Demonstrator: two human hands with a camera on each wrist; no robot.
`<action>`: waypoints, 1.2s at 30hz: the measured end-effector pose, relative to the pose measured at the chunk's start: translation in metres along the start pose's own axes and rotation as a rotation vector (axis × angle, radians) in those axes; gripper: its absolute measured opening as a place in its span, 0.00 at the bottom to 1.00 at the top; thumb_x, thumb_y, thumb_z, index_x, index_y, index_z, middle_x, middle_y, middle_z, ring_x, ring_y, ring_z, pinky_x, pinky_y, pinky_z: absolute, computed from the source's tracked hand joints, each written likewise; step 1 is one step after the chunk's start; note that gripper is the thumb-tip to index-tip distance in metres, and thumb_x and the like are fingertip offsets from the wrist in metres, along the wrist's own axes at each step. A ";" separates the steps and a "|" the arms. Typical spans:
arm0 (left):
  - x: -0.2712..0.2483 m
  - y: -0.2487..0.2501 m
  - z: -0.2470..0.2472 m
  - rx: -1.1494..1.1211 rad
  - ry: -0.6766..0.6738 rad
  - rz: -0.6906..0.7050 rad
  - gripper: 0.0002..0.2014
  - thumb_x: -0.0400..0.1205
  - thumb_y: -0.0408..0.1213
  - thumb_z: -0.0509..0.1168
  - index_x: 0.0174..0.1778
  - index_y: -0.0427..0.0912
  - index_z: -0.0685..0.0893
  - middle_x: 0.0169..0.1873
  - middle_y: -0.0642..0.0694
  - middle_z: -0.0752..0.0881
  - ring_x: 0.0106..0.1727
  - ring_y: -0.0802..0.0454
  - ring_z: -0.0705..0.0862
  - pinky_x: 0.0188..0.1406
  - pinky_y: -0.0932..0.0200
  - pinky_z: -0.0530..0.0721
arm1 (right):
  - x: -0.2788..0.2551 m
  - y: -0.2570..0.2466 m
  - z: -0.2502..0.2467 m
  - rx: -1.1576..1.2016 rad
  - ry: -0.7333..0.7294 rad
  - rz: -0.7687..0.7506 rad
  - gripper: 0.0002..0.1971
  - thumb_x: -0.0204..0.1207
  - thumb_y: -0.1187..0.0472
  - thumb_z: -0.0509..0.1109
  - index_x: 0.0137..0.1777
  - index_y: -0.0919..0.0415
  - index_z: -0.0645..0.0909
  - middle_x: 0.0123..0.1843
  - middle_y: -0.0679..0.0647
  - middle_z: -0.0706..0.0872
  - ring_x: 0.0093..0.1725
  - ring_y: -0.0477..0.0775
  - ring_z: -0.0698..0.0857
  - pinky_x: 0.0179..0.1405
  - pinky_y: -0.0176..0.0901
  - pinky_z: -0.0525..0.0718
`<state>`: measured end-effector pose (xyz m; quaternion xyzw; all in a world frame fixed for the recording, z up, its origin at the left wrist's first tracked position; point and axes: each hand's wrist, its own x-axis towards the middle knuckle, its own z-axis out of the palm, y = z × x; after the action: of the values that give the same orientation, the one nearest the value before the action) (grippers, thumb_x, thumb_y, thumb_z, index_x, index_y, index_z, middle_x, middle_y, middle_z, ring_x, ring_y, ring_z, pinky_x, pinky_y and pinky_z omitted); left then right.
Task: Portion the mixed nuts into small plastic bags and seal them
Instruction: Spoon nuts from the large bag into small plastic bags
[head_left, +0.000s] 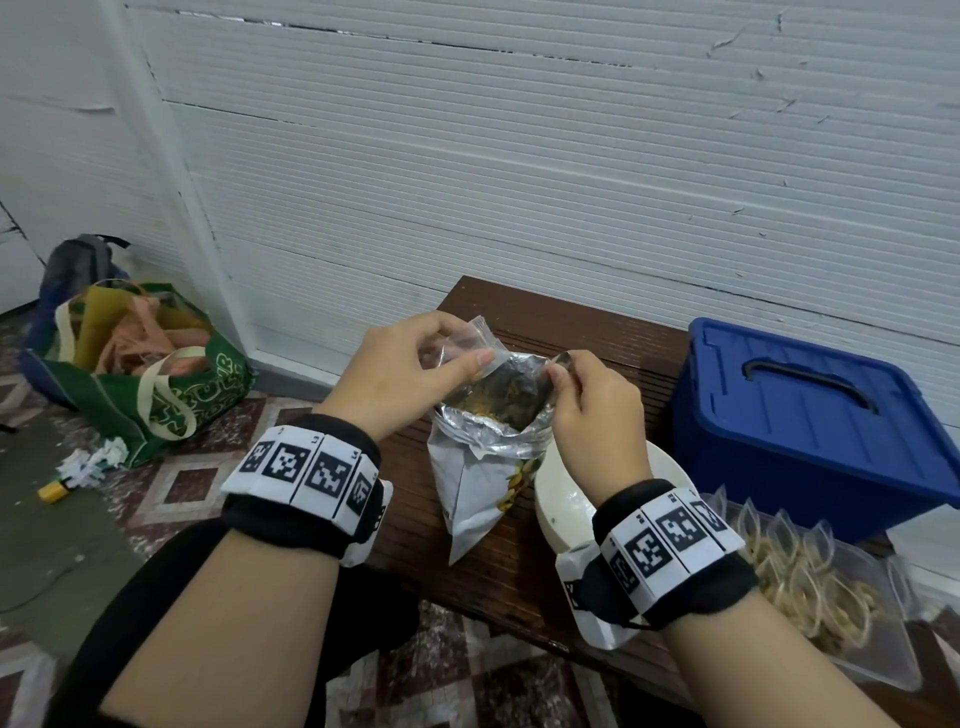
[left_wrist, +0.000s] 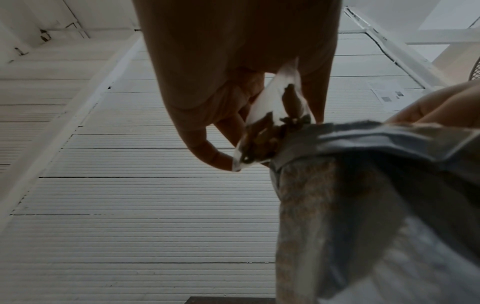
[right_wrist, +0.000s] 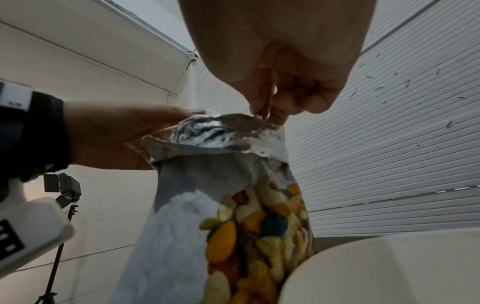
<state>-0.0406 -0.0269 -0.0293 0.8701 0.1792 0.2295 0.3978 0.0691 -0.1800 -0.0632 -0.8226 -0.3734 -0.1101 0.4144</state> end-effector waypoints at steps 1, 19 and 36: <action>0.000 0.000 0.000 0.001 0.002 -0.001 0.07 0.75 0.53 0.72 0.46 0.63 0.81 0.43 0.70 0.82 0.45 0.88 0.75 0.40 0.89 0.68 | 0.000 0.000 0.000 0.010 0.014 0.015 0.09 0.83 0.63 0.62 0.44 0.65 0.80 0.34 0.58 0.83 0.37 0.59 0.79 0.37 0.50 0.75; -0.004 -0.001 -0.003 -0.005 0.002 -0.019 0.07 0.75 0.55 0.72 0.43 0.66 0.80 0.44 0.71 0.82 0.47 0.85 0.76 0.43 0.86 0.71 | -0.001 -0.009 0.002 0.122 0.036 -0.059 0.07 0.83 0.63 0.62 0.47 0.61 0.81 0.37 0.51 0.83 0.39 0.53 0.79 0.37 0.39 0.67; -0.005 -0.003 -0.005 -0.025 -0.004 -0.022 0.09 0.74 0.54 0.72 0.47 0.64 0.82 0.47 0.68 0.85 0.50 0.78 0.80 0.46 0.82 0.74 | 0.011 -0.008 -0.006 0.300 0.136 0.376 0.10 0.83 0.64 0.60 0.48 0.61 0.84 0.41 0.56 0.87 0.32 0.43 0.78 0.29 0.24 0.72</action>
<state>-0.0478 -0.0245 -0.0306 0.8634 0.1850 0.2256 0.4116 0.0721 -0.1758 -0.0487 -0.7977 -0.1972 -0.0296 0.5691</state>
